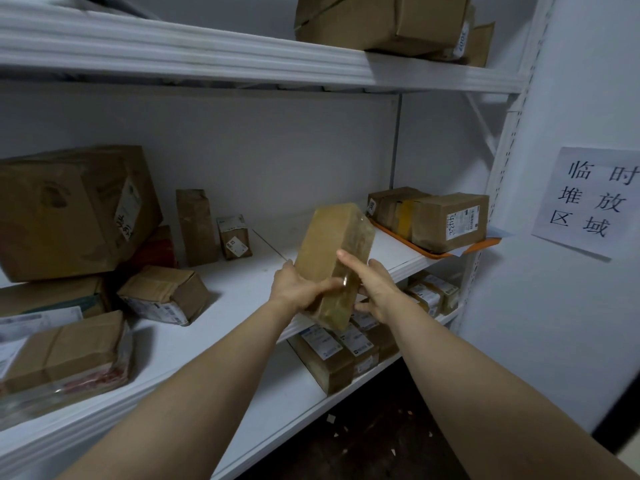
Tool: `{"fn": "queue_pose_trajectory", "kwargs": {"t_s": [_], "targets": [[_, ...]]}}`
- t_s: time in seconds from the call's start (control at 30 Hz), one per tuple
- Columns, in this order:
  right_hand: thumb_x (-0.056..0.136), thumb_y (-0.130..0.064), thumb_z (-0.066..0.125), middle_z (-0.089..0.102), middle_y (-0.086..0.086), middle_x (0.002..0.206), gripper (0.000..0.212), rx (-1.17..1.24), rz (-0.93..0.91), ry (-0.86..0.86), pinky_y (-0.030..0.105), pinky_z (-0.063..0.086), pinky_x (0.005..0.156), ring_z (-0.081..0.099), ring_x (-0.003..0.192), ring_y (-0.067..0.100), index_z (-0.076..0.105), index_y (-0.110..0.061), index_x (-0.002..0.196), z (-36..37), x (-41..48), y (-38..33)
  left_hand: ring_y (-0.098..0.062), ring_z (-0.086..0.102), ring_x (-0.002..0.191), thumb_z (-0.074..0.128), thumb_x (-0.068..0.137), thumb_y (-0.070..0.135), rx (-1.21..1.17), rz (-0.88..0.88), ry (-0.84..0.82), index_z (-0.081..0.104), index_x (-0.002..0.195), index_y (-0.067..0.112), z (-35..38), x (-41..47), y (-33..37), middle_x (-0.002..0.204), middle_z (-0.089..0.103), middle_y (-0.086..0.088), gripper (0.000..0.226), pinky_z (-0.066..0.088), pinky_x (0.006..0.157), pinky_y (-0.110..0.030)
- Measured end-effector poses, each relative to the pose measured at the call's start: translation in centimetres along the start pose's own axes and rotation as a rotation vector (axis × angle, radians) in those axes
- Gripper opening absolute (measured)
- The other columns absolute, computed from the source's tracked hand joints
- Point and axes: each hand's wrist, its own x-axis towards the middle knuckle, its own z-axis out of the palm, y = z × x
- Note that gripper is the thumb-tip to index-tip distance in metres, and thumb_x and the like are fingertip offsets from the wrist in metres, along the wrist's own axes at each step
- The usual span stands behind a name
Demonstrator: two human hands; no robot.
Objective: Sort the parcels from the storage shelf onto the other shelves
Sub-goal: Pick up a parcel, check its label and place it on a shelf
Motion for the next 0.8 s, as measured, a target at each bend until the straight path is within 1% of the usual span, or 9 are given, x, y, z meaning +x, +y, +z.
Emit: {"fn": "queue_pose_trajectory", "kwargs": {"t_s": [0.07,0.1,0.17,0.23,0.33,0.43,0.57,0.7,0.8], "targets": [[0.070,-0.042,0.081,0.059,0.007,0.122,0.083,-0.024,0.007,0.032,0.039,0.054,0.070,0.059,0.101,0.023,0.038,-0.020,0.137,-0.1,0.1,-0.1,-0.022,0.055,0.108,0.089,0.053,0.047,0.008,0.057,-0.054,0.046,0.125,0.015,0.4,-0.2,0.0,0.118,0.054,-0.002,0.089,0.053,0.090,-0.039],[0.071,-0.039,0.081,0.059,0.008,0.121,0.080,-0.029,0.021,0.065,0.042,0.054,0.076,0.059,0.102,0.025,0.038,-0.020,0.137,-0.3,0.3,0.0,-0.020,0.054,0.106,0.088,0.059,0.041,-0.053,0.070,-0.090,0.046,0.121,0.019,0.6,-0.5,0.2,0.114,0.053,0.000,0.078,0.052,0.086,-0.035],[0.073,-0.038,0.078,0.059,0.009,0.120,0.074,0.027,0.082,0.092,0.046,0.051,0.085,0.057,0.104,0.029,0.042,-0.022,0.136,-0.9,0.5,0.1,-0.018,0.054,0.096,0.078,0.072,0.031,-0.230,0.044,-0.126,0.052,0.103,0.022,0.4,-0.8,0.8,0.099,0.055,0.003,0.041,0.046,0.075,-0.027],[0.076,-0.045,0.074,0.059,0.011,0.124,0.072,0.132,0.167,0.064,0.052,0.048,0.091,0.057,0.109,0.032,0.044,-0.021,0.136,-1.6,0.3,0.1,-0.017,0.056,0.085,0.060,0.084,0.026,-0.428,-0.027,-0.072,0.059,0.087,0.018,0.0,-0.7,1.2,0.090,0.059,0.000,0.008,0.044,0.075,-0.030],[0.075,-0.053,0.073,0.053,0.020,0.131,0.081,0.302,0.280,0.060,0.058,0.042,0.101,0.055,0.116,0.038,0.039,-0.016,0.139,-2.0,0.1,0.0,-0.016,0.057,0.083,0.039,0.093,0.022,-0.576,-0.050,-0.053,0.063,0.098,0.016,-0.3,-0.4,1.7,0.092,0.062,-0.002,0.025,0.046,0.074,-0.030],[0.075,-0.059,0.071,0.052,0.023,0.130,0.083,0.407,0.348,0.052,0.058,0.045,0.098,0.057,0.113,0.040,0.042,-0.015,0.138,-2.0,0.3,0.1,-0.015,0.060,0.070,0.032,0.095,0.023,-0.632,-0.034,-0.049,0.066,0.094,0.015,-0.4,-0.5,2.3,0.081,0.066,-0.001,0.035,0.044,0.060,-0.027],[0.074,-0.065,0.066,0.054,0.021,0.131,0.082,0.410,0.371,0.057,0.058,0.050,0.090,0.058,0.111,0.040,0.046,-0.017,0.138,-2.2,0.6,0.2,-0.015,0.061,0.064,0.030,0.095,0.023,-0.674,-0.045,-0.039,0.068,0.101,0.011,-0.3,-0.4,2.8,0.084,0.069,-0.003,0.040,0.047,0.047,-0.019],[0.074,-0.065,0.066,0.056,0.022,0.127,0.083,0.392,0.375,0.059,0.056,0.054,0.080,0.060,0.107,0.041,0.045,-0.015,0.137,-2.5,0.7,0.2,-0.015,0.061,0.066,0.035,0.094,0.025,-0.669,-0.043,-0.037,0.066,0.089,0.012,-0.2,-0.5,2.8,0.085,0.070,-0.002,0.034,0.046,0.056,-0.025],[0.074,-0.061,0.069,0.057,0.023,0.124,0.081,0.350,0.361,0.075,0.054,0.053,0.080,0.061,0.105,0.039,0.044,-0.011,0.133,-2.8,0.3,0.0,-0.016,0.059,0.069,0.041,0.094,0.028,-0.607,-0.054,-0.039,0.067,0.094,0.010,0.0,-0.1,2.6,0.083,0.068,-0.003,0.031,0.045,0.062,-0.028]]}}
